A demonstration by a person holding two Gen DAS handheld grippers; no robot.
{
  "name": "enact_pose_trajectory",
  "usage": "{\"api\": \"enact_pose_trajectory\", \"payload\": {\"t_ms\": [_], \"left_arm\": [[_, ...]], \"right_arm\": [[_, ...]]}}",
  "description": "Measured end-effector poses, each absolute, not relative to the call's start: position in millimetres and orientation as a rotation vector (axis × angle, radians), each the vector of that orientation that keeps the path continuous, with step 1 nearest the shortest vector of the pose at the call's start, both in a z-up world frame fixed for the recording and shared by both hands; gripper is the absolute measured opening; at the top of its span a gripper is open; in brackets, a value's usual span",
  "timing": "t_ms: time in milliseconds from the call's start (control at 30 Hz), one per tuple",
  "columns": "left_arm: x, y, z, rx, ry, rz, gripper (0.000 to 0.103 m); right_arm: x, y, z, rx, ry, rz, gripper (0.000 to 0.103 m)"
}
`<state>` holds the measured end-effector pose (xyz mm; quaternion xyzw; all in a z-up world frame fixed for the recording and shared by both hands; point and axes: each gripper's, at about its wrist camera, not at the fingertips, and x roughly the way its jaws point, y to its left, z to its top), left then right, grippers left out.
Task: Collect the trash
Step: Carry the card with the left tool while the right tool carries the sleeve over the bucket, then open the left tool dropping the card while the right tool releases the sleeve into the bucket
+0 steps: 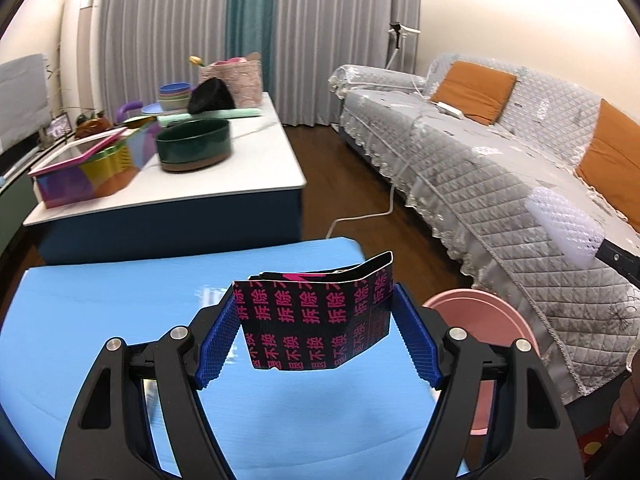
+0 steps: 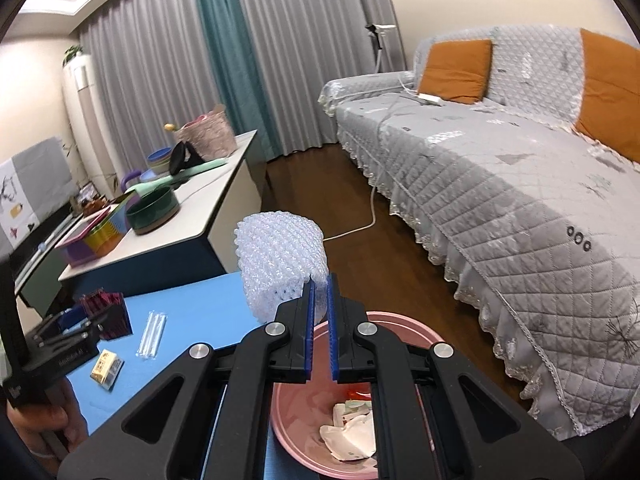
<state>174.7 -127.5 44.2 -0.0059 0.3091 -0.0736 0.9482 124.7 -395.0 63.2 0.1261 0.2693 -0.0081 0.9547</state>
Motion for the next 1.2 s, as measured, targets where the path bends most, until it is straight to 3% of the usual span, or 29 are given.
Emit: {"api": "enact_pose_trajectory", "payload": {"t_ms": [1200], "left_arm": [[180.6,-238.7,3.2,0.036,0.718,-0.323,0.072]], "right_arm": [[143.2,-448.3,43.3,0.270,0.662,-0.112,0.006]]}}
